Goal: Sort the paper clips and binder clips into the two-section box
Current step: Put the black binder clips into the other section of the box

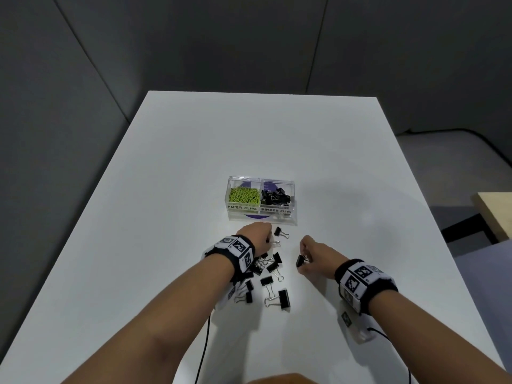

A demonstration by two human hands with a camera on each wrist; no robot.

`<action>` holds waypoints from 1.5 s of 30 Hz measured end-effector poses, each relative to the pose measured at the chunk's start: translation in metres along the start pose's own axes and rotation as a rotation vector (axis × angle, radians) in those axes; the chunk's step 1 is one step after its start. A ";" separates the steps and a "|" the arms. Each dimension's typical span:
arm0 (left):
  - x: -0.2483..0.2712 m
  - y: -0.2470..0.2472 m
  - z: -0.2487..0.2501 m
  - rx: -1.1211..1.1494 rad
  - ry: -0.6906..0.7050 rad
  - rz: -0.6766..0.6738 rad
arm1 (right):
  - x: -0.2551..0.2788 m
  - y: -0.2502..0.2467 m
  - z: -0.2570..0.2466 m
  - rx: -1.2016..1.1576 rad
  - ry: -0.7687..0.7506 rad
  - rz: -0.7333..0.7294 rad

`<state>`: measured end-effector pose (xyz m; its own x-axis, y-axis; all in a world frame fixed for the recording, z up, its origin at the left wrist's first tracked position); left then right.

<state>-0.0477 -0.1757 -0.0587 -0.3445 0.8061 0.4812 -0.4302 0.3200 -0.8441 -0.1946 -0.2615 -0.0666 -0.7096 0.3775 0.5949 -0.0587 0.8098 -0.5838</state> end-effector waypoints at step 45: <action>0.028 -0.046 -0.036 -0.131 0.128 0.166 | -0.009 -0.037 -0.062 0.114 -0.244 0.210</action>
<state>-0.0074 -0.1497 -0.0152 -0.2892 0.9070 0.3063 -0.2621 0.2327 -0.9366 -0.1426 -0.2670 -0.0159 -0.8610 0.4010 0.3130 0.0384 0.6648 -0.7460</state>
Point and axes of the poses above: each hand's wrist, its own x-axis away from the middle knuckle, its own y-axis out of the palm, z = x × y, the point moved 4 cm from there along -x, towards the middle knuckle, and after that the axes turned 8 degrees about -x, right-handed, at the moved point
